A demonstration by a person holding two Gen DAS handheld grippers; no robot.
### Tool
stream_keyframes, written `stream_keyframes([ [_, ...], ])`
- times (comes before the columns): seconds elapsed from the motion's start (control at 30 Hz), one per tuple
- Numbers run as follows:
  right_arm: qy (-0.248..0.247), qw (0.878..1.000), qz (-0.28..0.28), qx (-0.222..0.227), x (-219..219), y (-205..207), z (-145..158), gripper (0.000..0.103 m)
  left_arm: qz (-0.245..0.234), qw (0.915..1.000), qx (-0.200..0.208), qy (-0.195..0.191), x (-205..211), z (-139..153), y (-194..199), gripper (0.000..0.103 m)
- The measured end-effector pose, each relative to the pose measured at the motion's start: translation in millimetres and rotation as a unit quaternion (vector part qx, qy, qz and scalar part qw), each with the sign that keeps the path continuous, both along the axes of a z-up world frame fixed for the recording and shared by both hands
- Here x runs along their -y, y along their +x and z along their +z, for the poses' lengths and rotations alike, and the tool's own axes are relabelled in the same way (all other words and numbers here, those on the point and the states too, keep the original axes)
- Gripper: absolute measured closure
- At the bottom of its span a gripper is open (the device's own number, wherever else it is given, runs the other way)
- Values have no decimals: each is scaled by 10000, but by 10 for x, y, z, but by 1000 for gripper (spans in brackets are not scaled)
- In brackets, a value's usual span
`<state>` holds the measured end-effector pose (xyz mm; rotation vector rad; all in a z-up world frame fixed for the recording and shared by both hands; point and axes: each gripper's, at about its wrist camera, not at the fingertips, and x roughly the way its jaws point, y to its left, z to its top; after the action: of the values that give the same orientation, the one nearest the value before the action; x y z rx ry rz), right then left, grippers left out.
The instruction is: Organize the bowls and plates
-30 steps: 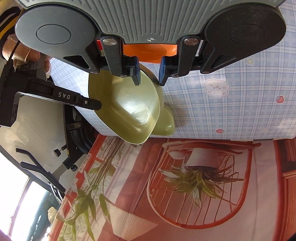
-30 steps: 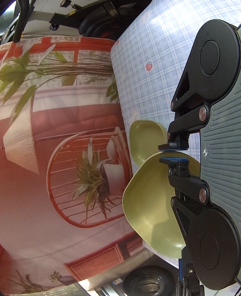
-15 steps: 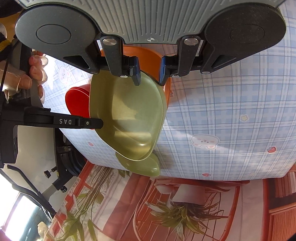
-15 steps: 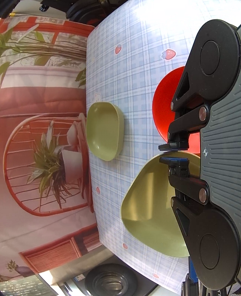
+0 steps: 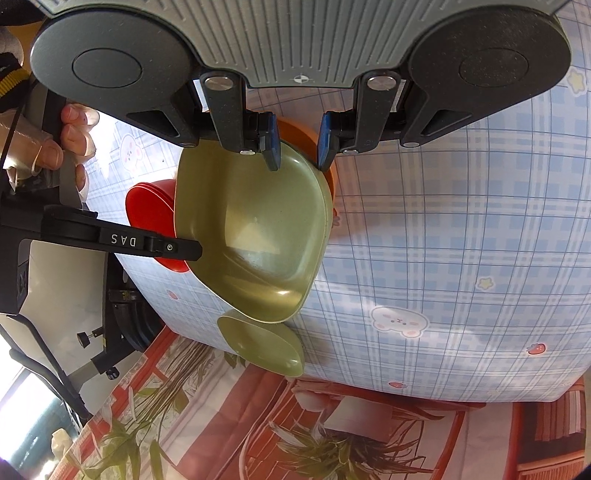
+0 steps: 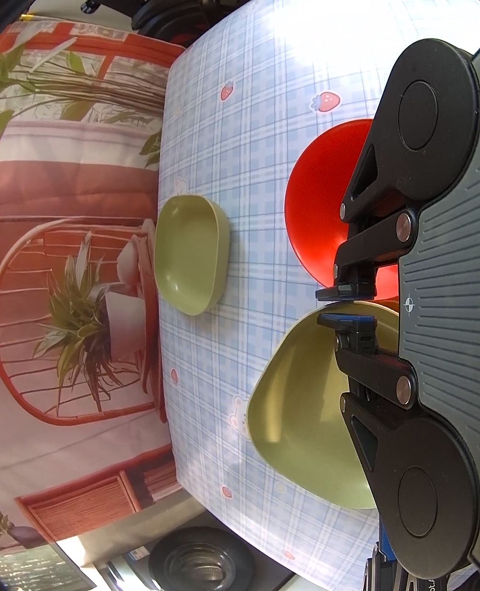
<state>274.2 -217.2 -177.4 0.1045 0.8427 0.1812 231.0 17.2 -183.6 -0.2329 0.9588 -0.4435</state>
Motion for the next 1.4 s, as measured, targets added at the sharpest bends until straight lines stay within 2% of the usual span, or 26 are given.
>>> stream_keyframes([
  [0.8,-98,9999,96,60,-23,-13,16,97,409,9990,-17,-181,-107,13,-79,79],
  [1.17,-94,9998,122,91,-29,-20,43,97,631,9976,270,-56,-115,114,1,80],
  [1.4,-92,9999,86,105,-8,-25,57,97,621,9978,202,-79,-65,62,27,82],
])
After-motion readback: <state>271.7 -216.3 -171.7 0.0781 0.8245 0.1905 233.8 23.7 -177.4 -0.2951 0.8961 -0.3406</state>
